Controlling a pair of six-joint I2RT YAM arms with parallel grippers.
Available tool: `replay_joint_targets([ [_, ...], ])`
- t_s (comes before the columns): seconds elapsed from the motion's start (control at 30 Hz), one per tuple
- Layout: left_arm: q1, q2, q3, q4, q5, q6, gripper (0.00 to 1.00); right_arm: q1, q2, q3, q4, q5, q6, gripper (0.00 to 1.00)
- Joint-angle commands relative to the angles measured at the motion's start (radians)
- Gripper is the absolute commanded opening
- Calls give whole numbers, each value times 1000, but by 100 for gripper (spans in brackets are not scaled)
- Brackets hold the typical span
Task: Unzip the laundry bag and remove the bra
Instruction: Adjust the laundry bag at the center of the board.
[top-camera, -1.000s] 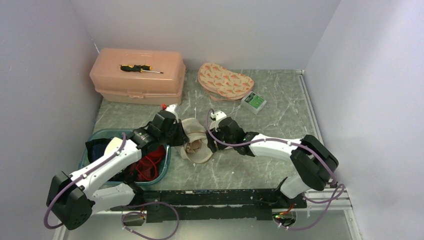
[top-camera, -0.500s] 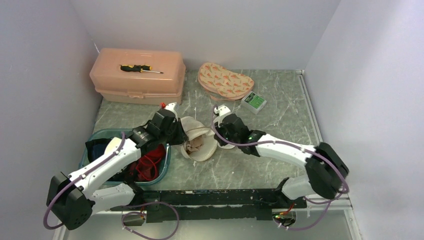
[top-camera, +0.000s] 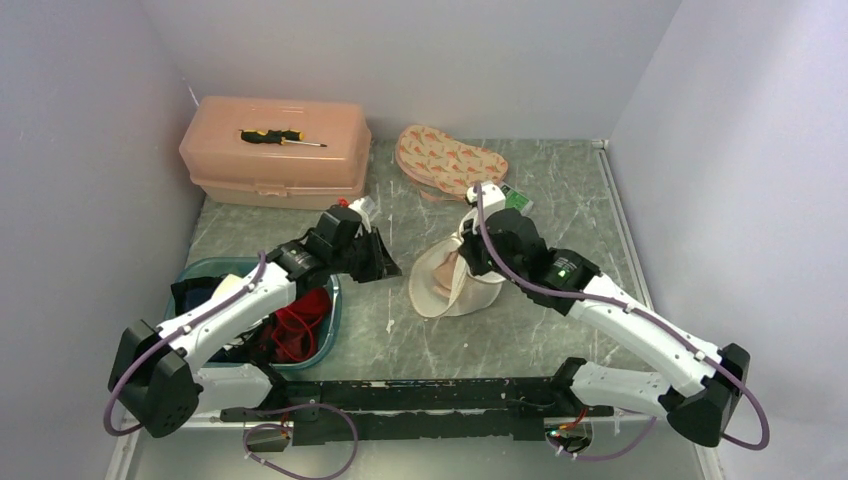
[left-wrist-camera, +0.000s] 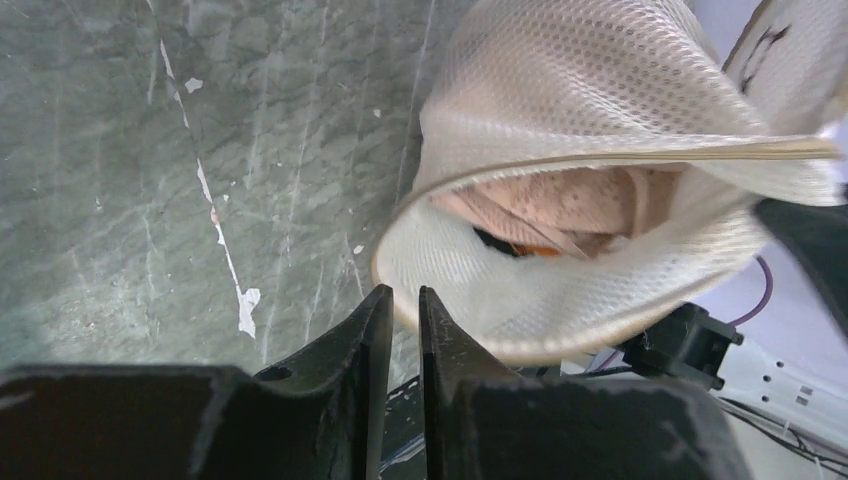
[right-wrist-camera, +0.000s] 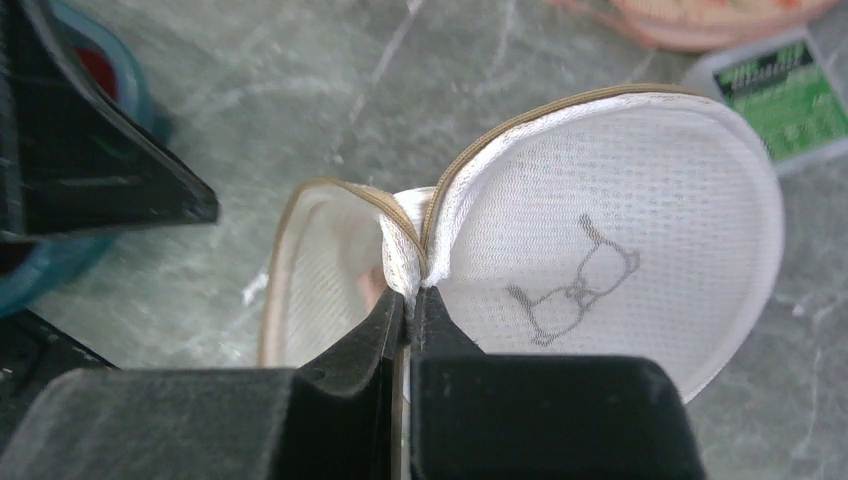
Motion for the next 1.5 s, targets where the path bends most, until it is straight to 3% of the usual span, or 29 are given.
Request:
replay_joint_targets([
  [0.0, -3, 18, -53, 85, -2, -52, 20, -1, -9, -132, 8, 62, 54, 0],
  [0.13, -3, 11, -142, 168, 7, -84, 16, -1, -37, -286, 121, 60, 104, 0],
  [0.2, -3, 11, -160, 192, 18, -84, 19, 0, -41, -308, 139, 53, 119, 0],
  [0.37, -14, -16, -192, 299, 13, 2, 60, -4, -52, -296, 136, 76, 128, 0],
  [0.43, -20, -26, -230, 405, 40, 28, 66, -6, -47, -283, 122, 82, 137, 0],
  [0.5, -46, -9, -250, 496, 56, 44, 68, -12, -52, -280, 121, 80, 145, 0],
  [0.7, -216, 112, -228, 577, -87, 137, 72, -40, -77, -278, 112, 58, 154, 0],
  [0.87, -239, 201, -257, 698, -111, 145, 71, -58, -97, -284, 106, 38, 155, 0],
  [1.13, -239, 354, -239, 812, -73, 112, 59, -84, -119, -305, 114, -5, 159, 0],
  [1.2, -239, 379, -221, 823, -55, 101, 44, -89, -122, -305, 114, -9, 160, 0],
  [1.27, -239, 378, -208, 815, -54, 95, 19, -91, -129, -302, 107, -8, 161, 0],
  [1.33, -239, 338, -204, 753, -73, 87, 3, -92, -145, -300, 105, -1, 158, 0],
  [1.47, -239, 207, -86, 371, -176, 68, 3, -92, -169, -272, 90, 17, 143, 0],
])
